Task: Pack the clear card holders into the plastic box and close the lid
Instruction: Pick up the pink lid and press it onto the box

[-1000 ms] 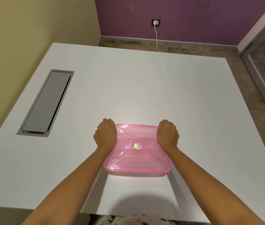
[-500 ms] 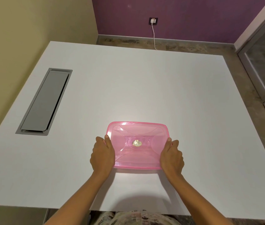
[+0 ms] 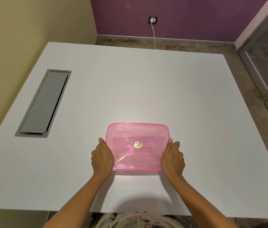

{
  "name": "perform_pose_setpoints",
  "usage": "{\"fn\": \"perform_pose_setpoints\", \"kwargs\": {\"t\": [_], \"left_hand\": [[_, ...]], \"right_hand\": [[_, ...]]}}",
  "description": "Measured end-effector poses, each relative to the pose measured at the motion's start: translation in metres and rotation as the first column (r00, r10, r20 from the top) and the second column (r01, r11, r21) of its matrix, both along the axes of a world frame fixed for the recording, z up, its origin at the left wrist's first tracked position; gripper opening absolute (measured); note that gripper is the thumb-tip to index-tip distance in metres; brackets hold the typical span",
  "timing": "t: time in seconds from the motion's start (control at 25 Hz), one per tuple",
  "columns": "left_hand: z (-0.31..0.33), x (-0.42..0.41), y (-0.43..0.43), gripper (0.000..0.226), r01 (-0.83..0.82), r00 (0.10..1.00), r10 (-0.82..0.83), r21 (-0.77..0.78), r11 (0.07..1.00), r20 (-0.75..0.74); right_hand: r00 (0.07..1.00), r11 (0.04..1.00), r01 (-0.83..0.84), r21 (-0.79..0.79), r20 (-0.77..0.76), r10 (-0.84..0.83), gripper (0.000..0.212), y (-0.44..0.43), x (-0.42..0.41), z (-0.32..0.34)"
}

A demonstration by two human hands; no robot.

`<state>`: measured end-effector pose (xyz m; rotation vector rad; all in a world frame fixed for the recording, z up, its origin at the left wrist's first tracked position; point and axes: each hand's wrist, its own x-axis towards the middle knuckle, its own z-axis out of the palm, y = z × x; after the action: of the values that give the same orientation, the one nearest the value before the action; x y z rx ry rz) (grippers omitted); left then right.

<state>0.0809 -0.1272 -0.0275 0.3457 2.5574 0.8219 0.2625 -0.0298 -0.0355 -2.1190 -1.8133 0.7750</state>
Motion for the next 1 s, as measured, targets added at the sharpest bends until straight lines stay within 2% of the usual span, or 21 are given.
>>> {"fn": "perform_pose_setpoints", "kwargs": {"t": [0.12, 0.28, 0.4, 0.48, 0.52, 0.6, 0.64, 0.72, 0.84, 1.0], "left_hand": [[0.002, 0.002, -0.002, 0.044, 0.016, 0.999, -0.015, 0.010, 1.000, -0.039], [0.003, 0.001, 0.002, 0.043, -0.010, 0.998, 0.010, 0.002, 1.000, -0.065], [0.001, 0.003, 0.005, 0.038, -0.030, 0.994, 0.032, 0.028, 0.999, -0.100], [0.001, 0.002, 0.006, 0.025, 0.112, 0.964, -0.097, 0.047, 0.993, -0.248], [-0.001, 0.000, 0.007, 0.026, 0.232, 0.923, -0.209, 0.035, 0.972, -0.323], [-0.004, -0.006, 0.010, 0.045, 0.480, 0.782, -0.452, -0.048, 0.876, -0.429], [-0.005, -0.008, 0.013, 0.051, 0.555, 0.714, -0.534, -0.100, 0.826, -0.452], [-0.007, -0.013, 0.017, 0.056, 0.622, 0.657, -0.611, -0.140, 0.770, -0.441], [-0.013, -0.018, 0.018, 0.060, 0.650, 0.657, -0.629, -0.111, 0.752, -0.416], [-0.017, -0.020, 0.018, 0.061, 0.652, 0.656, -0.622, -0.095, 0.752, -0.427]], "right_hand": [[1.000, 1.000, -0.009, -0.004, -0.001, 0.009, 0.039, -0.001, 0.000, 0.000], [1.000, 1.000, 0.000, -0.029, 0.019, 0.000, 0.045, 0.005, -0.001, -0.001], [0.993, 0.998, -0.054, 0.027, 0.106, 0.051, 0.041, 0.007, -0.002, -0.001], [0.967, 0.977, -0.178, 0.114, 0.206, 0.152, 0.036, 0.011, -0.004, 0.002], [0.943, 0.955, -0.262, 0.140, 0.248, 0.222, 0.037, 0.016, -0.007, 0.004], [0.918, 0.919, -0.368, 0.143, 0.211, 0.335, 0.044, 0.030, -0.015, 0.007], [0.910, 0.904, -0.403, 0.144, 0.164, 0.380, 0.048, 0.038, -0.018, 0.008], [0.868, 0.856, -0.495, 0.150, 0.131, 0.479, 0.055, 0.050, -0.022, 0.007], [0.799, 0.792, -0.596, 0.133, 0.195, 0.568, 0.059, 0.058, -0.018, 0.002], [0.805, 0.798, -0.589, 0.125, 0.167, 0.569, 0.060, 0.059, -0.019, -0.001]]}}
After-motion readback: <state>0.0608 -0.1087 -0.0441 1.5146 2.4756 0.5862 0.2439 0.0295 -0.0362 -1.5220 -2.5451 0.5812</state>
